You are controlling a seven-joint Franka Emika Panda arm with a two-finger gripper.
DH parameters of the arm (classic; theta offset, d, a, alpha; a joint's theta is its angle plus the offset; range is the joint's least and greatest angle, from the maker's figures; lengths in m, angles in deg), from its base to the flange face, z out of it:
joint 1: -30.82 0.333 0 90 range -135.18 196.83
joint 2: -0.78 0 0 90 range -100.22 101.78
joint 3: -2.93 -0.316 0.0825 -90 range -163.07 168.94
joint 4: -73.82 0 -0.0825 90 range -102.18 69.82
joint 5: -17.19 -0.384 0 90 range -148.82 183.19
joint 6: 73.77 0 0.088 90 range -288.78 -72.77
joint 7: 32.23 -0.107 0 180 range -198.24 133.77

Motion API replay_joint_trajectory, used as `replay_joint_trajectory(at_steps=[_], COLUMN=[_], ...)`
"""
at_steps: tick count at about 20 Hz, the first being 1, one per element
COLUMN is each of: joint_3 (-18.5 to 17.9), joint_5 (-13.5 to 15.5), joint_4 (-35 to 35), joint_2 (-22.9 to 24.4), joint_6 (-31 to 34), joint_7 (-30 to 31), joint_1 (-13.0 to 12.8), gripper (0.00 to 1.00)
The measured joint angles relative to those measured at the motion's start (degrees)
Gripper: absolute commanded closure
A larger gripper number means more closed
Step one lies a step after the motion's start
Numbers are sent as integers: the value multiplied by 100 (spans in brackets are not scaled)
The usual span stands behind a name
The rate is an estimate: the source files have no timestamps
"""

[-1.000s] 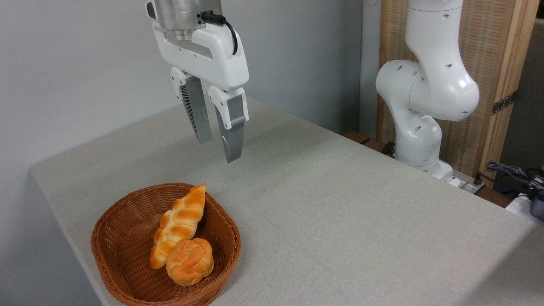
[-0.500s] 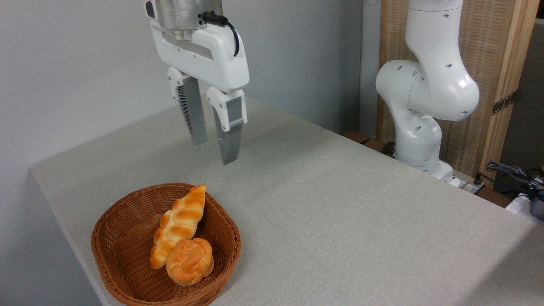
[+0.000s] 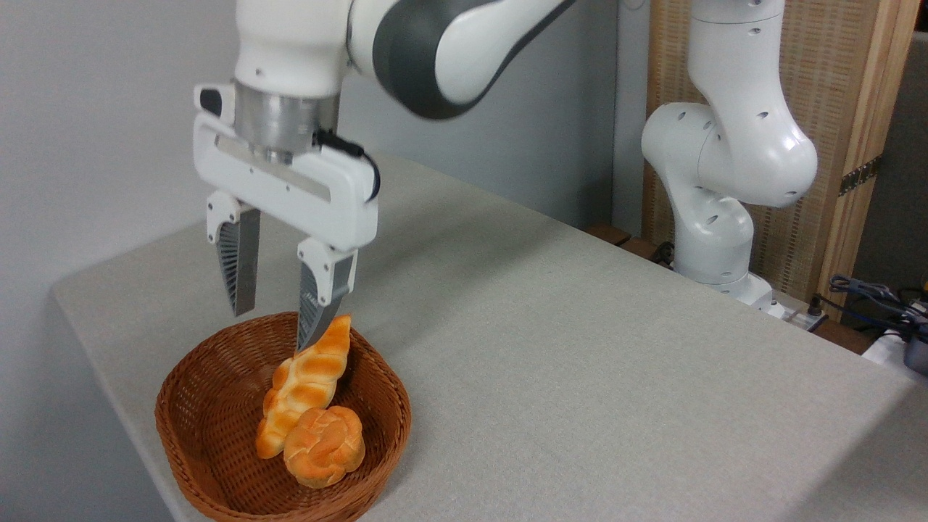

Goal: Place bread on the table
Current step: 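Lower the open gripper around the braided bread roll in the basket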

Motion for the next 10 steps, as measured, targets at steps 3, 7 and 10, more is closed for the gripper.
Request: replay_joint_trajectory(at_steps=[3, 7, 10], joint_3=[12, 14, 9], joint_5=[10, 10, -189], joint_4=[-429, -801, -890], joint_2=[-46, -107, -132], joint_6=[-622, -913, -913], joint_7=[254, 339, 338], joint_1=[-212, -375, -374], gripper=[0, 0, 0])
